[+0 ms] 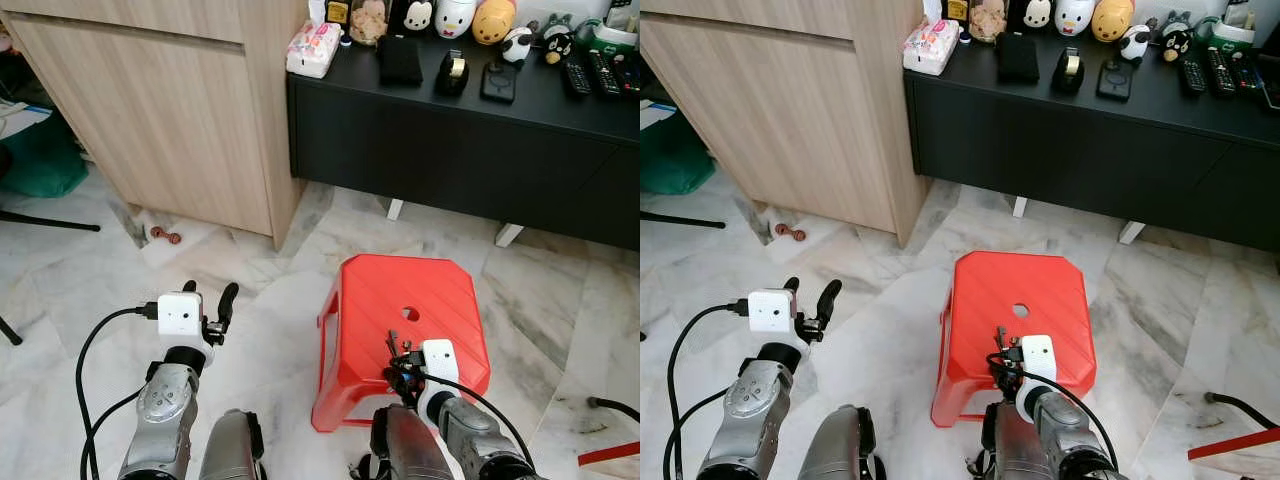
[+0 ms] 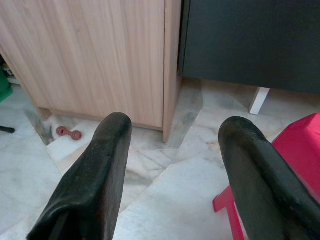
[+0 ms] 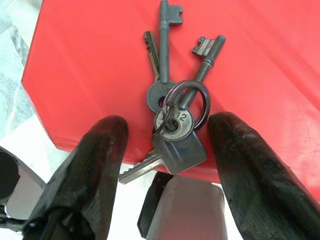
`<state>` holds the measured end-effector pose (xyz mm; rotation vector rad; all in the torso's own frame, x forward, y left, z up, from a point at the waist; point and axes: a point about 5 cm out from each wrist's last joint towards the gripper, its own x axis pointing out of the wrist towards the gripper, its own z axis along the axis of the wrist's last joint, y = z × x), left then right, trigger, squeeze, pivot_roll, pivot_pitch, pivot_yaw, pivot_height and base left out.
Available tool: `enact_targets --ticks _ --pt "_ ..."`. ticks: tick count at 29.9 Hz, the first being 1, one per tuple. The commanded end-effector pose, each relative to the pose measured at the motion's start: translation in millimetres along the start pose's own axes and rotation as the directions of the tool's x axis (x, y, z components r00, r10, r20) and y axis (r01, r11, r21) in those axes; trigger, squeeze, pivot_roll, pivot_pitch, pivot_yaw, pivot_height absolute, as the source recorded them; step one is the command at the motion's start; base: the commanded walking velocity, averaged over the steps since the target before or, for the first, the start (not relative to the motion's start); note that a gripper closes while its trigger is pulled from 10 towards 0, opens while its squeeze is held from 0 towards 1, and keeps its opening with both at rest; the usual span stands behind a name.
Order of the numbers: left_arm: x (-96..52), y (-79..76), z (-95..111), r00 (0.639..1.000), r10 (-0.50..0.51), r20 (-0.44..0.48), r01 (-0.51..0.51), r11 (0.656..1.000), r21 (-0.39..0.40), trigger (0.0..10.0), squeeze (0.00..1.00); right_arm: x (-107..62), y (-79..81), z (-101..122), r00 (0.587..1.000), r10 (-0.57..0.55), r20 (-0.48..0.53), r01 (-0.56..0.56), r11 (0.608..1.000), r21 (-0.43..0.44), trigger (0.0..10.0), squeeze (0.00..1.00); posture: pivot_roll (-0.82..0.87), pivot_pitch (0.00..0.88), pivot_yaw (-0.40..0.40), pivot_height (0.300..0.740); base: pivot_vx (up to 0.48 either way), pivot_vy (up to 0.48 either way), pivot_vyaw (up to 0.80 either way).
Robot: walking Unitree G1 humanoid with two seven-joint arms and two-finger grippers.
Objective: Hang keys on a hook
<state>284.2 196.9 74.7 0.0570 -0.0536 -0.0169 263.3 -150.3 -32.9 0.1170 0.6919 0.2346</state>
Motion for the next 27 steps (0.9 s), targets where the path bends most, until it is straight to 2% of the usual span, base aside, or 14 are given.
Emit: enact_targets --ticks 1,17,27 --pt "-1.5 -2.9 -3.5 1.000 -0.013 -0.020 0.013 1.000 0.002 10.0 0.00 -1.3 1.8 -9.2 0.999 0.010 -0.032 -0.010 1.000 0.014 0.0 0.00 0.01 0.203 -0.061 0.628 0.000 0.000 0.00" --pt "2.0 -3.8 -5.8 0.999 -0.018 -0.034 0.018 1.000 -0.001 10.0 0.00 -0.7 0.0 -4.6 1.000 0.007 -0.020 -0.006 1.000 0.013 0.0 0.00 0.01 0.179 -0.060 0.628 0.000 0.000 0.00" --pt "11.2 -4.7 -5.5 0.999 -0.017 -0.038 0.017 1.000 -0.003 10.0 0.00 2.1 -2.1 14.4 0.999 -0.009 0.049 0.008 1.000 0.013 0.0 0.00 0.00 0.136 -0.057 0.628 0.000 0.000 0.00"
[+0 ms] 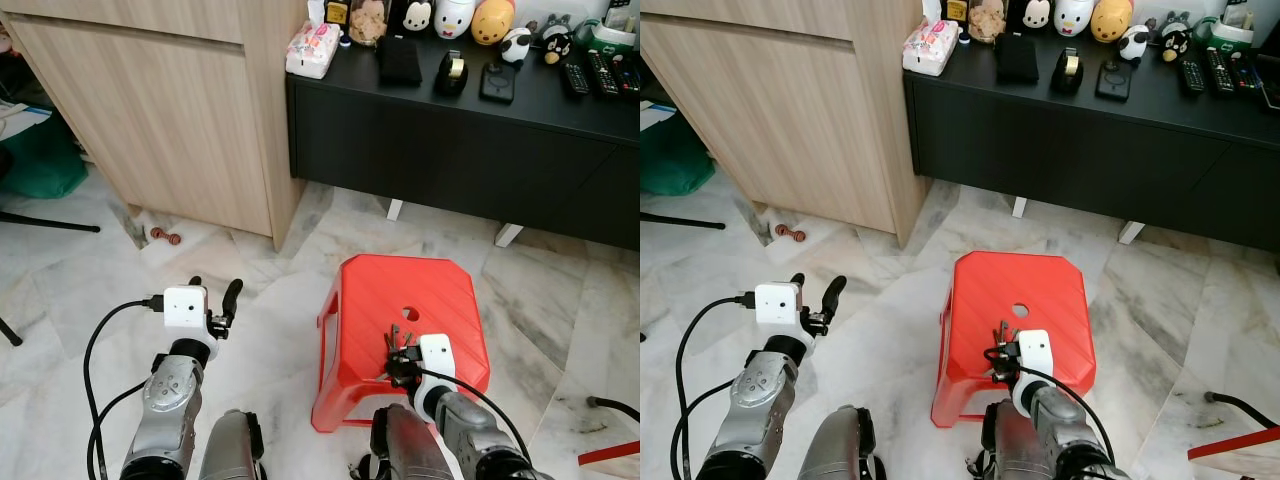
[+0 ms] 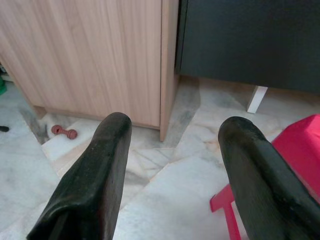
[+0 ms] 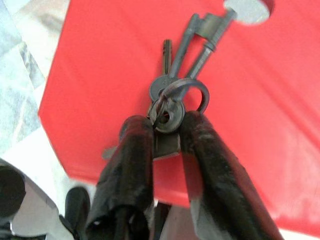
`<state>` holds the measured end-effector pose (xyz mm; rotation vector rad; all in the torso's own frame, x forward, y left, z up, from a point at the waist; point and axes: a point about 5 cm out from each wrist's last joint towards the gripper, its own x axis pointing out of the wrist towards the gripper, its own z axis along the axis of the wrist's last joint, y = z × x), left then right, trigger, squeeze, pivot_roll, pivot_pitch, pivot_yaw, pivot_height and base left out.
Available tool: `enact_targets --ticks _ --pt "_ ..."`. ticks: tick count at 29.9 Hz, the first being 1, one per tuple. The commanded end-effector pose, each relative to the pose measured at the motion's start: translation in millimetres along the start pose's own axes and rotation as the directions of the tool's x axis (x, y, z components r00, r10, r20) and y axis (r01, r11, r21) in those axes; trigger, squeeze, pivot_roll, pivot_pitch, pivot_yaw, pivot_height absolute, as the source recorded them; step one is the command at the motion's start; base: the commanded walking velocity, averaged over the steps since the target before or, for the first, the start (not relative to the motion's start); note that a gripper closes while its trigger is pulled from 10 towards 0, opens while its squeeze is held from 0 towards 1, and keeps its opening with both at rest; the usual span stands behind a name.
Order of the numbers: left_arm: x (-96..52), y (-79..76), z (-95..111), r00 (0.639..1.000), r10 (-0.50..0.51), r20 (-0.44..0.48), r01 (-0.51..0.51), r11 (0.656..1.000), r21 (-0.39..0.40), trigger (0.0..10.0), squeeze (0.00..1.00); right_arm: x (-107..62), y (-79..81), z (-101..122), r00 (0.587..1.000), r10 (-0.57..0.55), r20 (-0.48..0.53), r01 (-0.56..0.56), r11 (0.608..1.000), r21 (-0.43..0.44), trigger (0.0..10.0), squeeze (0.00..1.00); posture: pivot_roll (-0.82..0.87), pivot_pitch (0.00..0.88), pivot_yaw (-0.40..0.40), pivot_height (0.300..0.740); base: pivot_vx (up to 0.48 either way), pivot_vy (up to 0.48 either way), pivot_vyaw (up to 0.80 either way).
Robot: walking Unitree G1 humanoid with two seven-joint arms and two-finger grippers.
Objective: Hang keys on a hook
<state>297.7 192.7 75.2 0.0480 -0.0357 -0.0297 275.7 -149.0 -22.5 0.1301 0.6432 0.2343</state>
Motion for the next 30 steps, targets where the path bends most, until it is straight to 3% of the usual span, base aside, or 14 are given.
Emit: enact_targets --ticks 1,13,20,24,26,27,30 --pt "-0.7 -0.6 -5.4 1.000 -0.004 -0.023 0.004 1.000 0.008 10.0 0.00 -0.4 -2.8 1.6 1.000 -0.014 0.010 0.014 1.000 0.006 0.0 0.00 0.00 0.129 -0.055 0.628 0.000 0.000 0.00" --pt "13.2 2.0 -0.9 1.000 0.009 -0.017 -0.008 1.000 0.017 10.0 0.00 3.7 -1.7 34.6 0.989 -0.017 0.149 0.016 1.000 0.009 0.0 0.00 -0.01 0.070 -0.047 0.628 0.000 0.000 0.00" --pt "15.3 2.8 -1.8 1.000 0.016 -0.016 -0.015 1.000 0.016 10.0 0.00 1.5 -4.8 40.7 0.978 -0.036 0.205 0.037 0.999 0.001 0.0 0.00 -0.01 0.059 -0.046 0.628 0.000 0.000 0.00" --pt "14.0 4.7 -5.2 0.999 0.022 -0.024 -0.021 1.000 0.017 10.0 0.00 -6.7 -18.7 54.0 0.927 -0.161 0.338 0.173 0.985 -0.005 0.0 0.00 -0.01 0.052 -0.038 0.628 0.000 0.000 0.00" --pt "13.7 5.2 -5.8 0.999 0.022 -0.026 -0.022 1.000 0.017 10.0 0.00 -8.0 -20.0 55.9 0.918 -0.173 0.356 0.186 0.982 -0.004 0.0 0.00 -0.01 0.052 -0.038 0.628 0.000 0.000 0.00" --pt "12.5 7.3 -7.7 0.999 0.026 -0.033 -0.025 0.999 0.020 10.0 0.00 -14.4 -26.6 63.8 0.868 -0.247 0.431 0.253 0.966 0.044 0.0 0.00 -0.02 0.050 -0.033 0.628 0.000 0.000 0.00" --pt "11.3 9.0 -9.9 0.999 0.029 -0.041 -0.028 0.999 0.022 10.0 0.00 -22.6 -31.0 71.6 0.803 -0.305 0.513 0.298 0.950 0.098 0.0 0.00 -0.02 0.048 -0.029 0.628 0.000 0.000 0.00"
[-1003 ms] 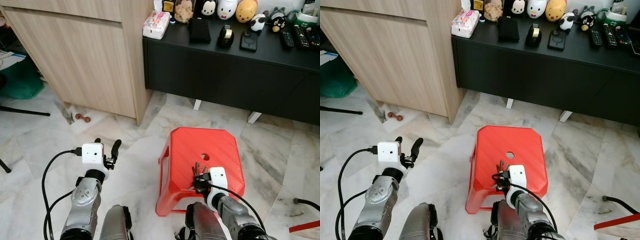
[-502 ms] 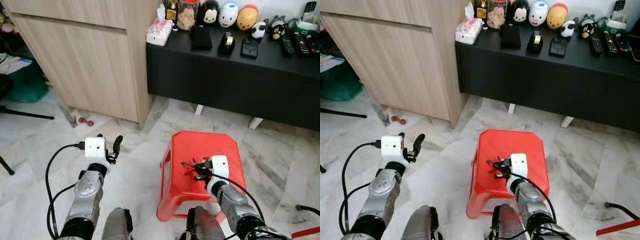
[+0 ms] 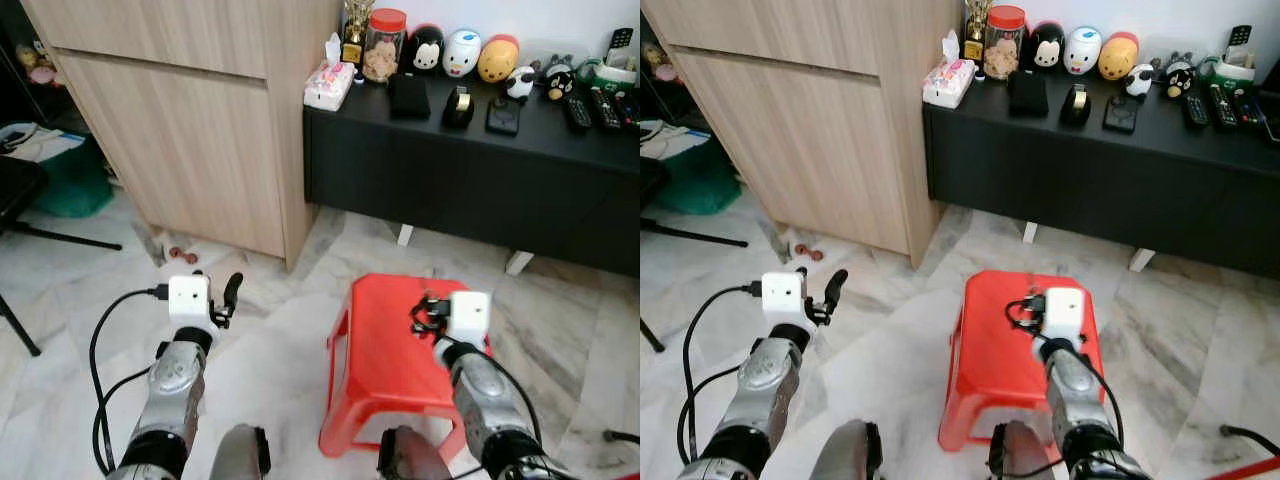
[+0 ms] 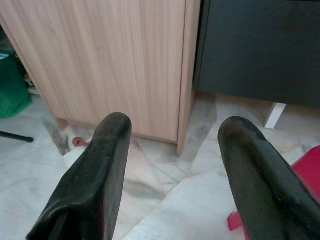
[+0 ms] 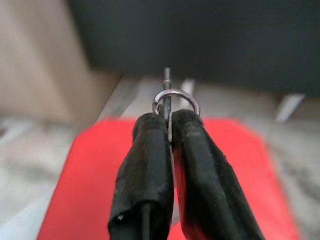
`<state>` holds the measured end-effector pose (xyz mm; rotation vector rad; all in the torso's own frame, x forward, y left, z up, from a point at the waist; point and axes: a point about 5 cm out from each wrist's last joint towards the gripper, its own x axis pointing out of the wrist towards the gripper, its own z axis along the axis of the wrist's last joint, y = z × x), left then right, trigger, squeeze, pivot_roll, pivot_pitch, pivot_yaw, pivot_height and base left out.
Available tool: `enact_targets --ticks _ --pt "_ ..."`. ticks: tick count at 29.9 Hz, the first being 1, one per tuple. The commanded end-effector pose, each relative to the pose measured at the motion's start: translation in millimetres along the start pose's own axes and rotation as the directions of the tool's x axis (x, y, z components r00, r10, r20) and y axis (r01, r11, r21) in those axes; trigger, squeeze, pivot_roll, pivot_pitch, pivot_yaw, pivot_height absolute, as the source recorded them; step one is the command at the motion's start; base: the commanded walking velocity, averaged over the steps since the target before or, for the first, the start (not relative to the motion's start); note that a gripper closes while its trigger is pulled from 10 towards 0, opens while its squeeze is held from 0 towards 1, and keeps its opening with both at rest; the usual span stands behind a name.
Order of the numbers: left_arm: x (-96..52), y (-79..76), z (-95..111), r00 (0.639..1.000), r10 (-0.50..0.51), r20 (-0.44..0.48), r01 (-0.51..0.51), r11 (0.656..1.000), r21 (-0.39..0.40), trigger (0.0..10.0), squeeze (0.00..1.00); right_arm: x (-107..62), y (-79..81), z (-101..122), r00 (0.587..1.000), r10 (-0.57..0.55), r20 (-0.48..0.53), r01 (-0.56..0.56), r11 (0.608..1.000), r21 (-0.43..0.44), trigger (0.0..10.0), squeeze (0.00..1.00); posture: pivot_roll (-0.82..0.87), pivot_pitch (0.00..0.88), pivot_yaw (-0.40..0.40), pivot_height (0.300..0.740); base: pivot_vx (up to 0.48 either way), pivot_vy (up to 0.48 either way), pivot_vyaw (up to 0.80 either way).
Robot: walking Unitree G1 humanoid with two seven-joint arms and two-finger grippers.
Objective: Hang keys on a hook
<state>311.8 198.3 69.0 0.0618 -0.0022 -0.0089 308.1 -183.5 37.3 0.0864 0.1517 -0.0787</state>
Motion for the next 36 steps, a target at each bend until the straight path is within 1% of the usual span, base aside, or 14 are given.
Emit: enact_targets --ticks 1,4,9,10,15,21,28,33,35,36 --pt "-3.0 3.1 -4.6 1.000 0.009 -0.010 -0.008 1.000 0.008 10.0 0.00 -3.4 -6.9 9.9 0.992 -0.075 0.096 0.074 0.997 0.023 0.0 0.00 -0.02 0.048 -0.028 0.628 0.000 0.000 0.00" --pt "-4.7 1.9 -7.3 1.000 0.006 -0.017 -0.006 1.000 0.008 10.0 0.00 -8.2 -8.7 19.8 0.975 -0.119 0.186 0.115 0.993 0.033 0.0 0.00 -0.03 0.046 -0.027 0.628 0.000 0.000 0.00" --pt "-5.3 1.3 -8.6 1.000 0.006 -0.018 -0.006 1.000 0.007 10.0 0.00 -10.1 -4.5 22.1 0.972 -0.110 0.206 0.105 0.994 0.032 0.0 0.00 -0.03 0.045 -0.027 0.628 0.000 0.000 0.00" --pt "-5.4 0.9 -9.2 1.000 0.006 -0.019 -0.006 1.000 0.005 10.0 0.00 -10.5 -2.3 22.1 0.973 -0.104 0.206 0.100 0.995 0.029 10.0 0.00 -0.03 0.043 -0.029 0.628 0.000 0.000 0.00" --pt "-5.7 0.5 -10.0 1.000 0.008 -0.018 -0.007 1.000 0.003 10.0 0.00 -11.0 0.2 25.0 0.969 -0.106 0.224 0.103 0.994 0.024 10.0 0.00 -0.02 0.042 -0.029 0.628 0.000 0.000 0.00" --pt "-6.7 0.7 -10.9 1.000 0.014 -0.016 -0.014 1.000 0.002 10.0 0.00 -8.6 2.8 29.3 0.968 -0.097 0.232 0.097 0.995 0.013 10.0 0.00 -0.02 0.035 -0.036 0.663 0.000 0.000 0.00" --pt "-8.3 -0.5 -13.6 1.000 0.013 -0.022 -0.013 1.000 0.000 10.0 0.00 -8.8 3.6 25.9 0.974 -0.087 0.209 0.086 0.996 0.012 10.0 0.00 -0.02 0.026 -0.037 0.708 0.000 0.000 0.00" --pt "-11.3 -0.8 -19.2 0.999 0.013 -0.044 -0.013 1.000 0.000 10.0 0.00 -10.0 4.4 23.1 0.977 -0.081 0.196 0.080 0.997 0.011 10.0 0.00 -0.02 0.015 -0.035 0.738 0.000 0.000 0.00" --pt "-16.2 0.9 -27.5 0.997 0.017 -0.081 -0.017 1.000 0.004 10.0 0.00 -10.5 4.9 21.4 0.979 -0.076 0.188 0.075 0.997 0.013 10.0 0.00 -0.02 0.008 -0.034 0.740 0.000 0.000 0.00" --pt "-16.2 0.9 -27.5 0.997 0.017 -0.081 -0.017 1.000 0.004 10.0 0.00 -10.5 4.9 21.4 0.979 -0.076 0.188 0.075 0.997 0.013 10.0 0.00 -0.02 0.008 -0.034 0.740 0.000 0.000 0.00"
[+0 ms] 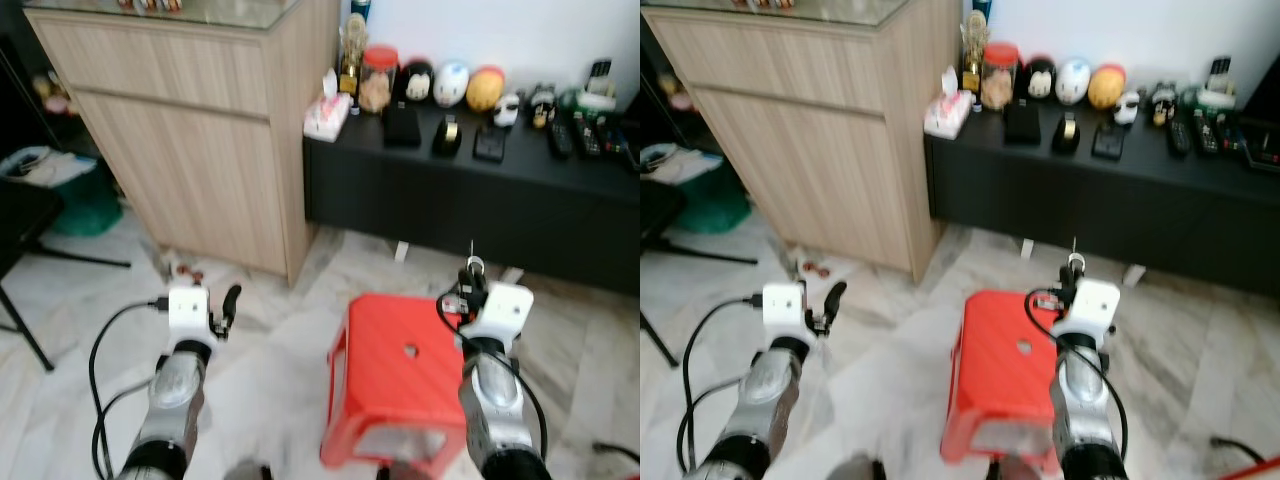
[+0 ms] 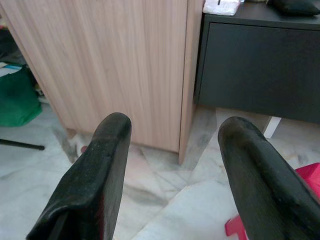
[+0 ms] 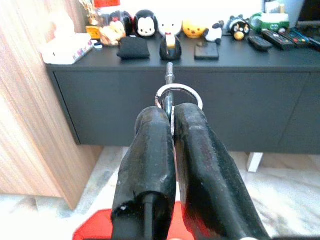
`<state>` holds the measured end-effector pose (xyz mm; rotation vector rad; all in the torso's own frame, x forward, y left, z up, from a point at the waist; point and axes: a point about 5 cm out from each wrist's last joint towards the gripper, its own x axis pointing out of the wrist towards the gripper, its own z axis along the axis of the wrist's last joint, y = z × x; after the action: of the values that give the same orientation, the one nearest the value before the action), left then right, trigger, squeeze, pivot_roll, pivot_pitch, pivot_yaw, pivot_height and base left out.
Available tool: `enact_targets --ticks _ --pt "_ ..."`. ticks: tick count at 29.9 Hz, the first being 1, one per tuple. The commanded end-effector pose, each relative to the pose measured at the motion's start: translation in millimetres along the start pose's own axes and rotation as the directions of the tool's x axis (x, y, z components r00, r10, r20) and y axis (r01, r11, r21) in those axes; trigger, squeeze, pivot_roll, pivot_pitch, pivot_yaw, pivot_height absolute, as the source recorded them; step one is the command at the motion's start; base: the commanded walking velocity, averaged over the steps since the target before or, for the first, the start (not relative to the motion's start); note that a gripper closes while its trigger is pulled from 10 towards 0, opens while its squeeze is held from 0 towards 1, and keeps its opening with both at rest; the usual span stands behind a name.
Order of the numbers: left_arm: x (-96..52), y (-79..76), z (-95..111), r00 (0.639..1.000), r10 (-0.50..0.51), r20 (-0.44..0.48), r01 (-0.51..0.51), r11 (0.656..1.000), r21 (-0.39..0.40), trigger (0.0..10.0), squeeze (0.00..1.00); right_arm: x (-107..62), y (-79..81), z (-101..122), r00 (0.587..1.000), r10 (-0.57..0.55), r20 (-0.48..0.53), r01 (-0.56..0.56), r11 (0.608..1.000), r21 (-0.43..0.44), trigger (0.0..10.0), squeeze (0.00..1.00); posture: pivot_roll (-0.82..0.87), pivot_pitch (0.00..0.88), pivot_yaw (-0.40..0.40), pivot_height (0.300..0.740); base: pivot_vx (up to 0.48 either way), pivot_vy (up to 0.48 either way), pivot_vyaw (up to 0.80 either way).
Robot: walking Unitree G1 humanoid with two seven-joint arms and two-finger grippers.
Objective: Hang keys on a hook
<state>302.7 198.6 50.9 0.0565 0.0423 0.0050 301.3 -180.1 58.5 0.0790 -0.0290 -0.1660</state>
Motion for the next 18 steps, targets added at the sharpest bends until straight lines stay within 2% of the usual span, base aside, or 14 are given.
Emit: enact_targets --ticks 1,3,8,11,12,13,15,18 --pt "-9.6 3.8 -15.2 0.998 0.011 -0.060 -0.010 1.000 0.009 10.0 0.00 -0.2 1.2 -0.2 1.000 0.013 -0.012 -0.013 1.000 0.008 10.0 0.00 -0.02 0.008 -0.034 0.740 0.000 0.000 0.00" --pt "-11.8 6.4 -18.6 0.997 0.020 -0.076 -0.019 1.000 0.013 10.0 0.00 -0.4 1.9 -2.9 0.999 0.016 -0.032 -0.016 1.000 0.009 10.0 0.00 -0.03 0.003 -0.033 0.740 0.000 0.000 0.00" --pt "-31.4 24.0 -46.8 0.972 0.073 -0.223 -0.066 0.997 0.040 10.0 0.00 -3.7 2.3 -9.7 0.997 0.028 -0.065 -0.027 0.999 0.017 10.0 0.00 -0.02 0.000 -0.033 0.740 0.000 0.000 0.00" --pt "-52.6 34.9 -69.0 0.937 0.105 -0.334 -0.090 0.994 0.059 10.0 0.00 -4.9 2.9 -10.0 0.997 0.033 -0.064 -0.032 0.999 0.019 10.0 0.00 -0.02 0.000 -0.031 0.740 0.000 0.000 0.00" --pt "-52.6 34.9 -69.0 0.937 0.105 -0.334 -0.090 0.994 0.059 10.0 0.00 -4.9 2.9 -10.0 0.997 0.033 -0.064 -0.032 0.999 0.019 10.0 0.00 -0.02 0.000 -0.031 0.740 0.000 0.000 0.00" --pt "-64.9 40.0 -80.0 0.912 0.126 -0.390 -0.107 0.992 0.069 10.0 0.00 -5.3 3.6 -10.2 0.997 0.036 -0.064 -0.035 0.999 0.021 10.0 0.00 -0.02 0.000 -0.031 0.740 0.000 0.000 0.00" --pt "-75.3 43.7 -88.5 0.890 0.143 -0.432 -0.123 0.990 0.073 10.0 0.00 -5.6 4.4 -10.5 0.997 0.039 -0.067 -0.038 0.999 0.023 10.0 0.00 -0.02 0.000 -0.032 0.740 0.000 0.000 0.00" --pt "-83.2 45.9 -94.5 0.874 0.153 -0.461 -0.134 0.988 0.074 10.0 0.00 -5.8 5.1 -10.8 0.997 0.043 -0.068 -0.041 0.999 0.025 10.0 0.00 -0.02 0.000 -0.032 0.740 0.000 0.000 0.00"
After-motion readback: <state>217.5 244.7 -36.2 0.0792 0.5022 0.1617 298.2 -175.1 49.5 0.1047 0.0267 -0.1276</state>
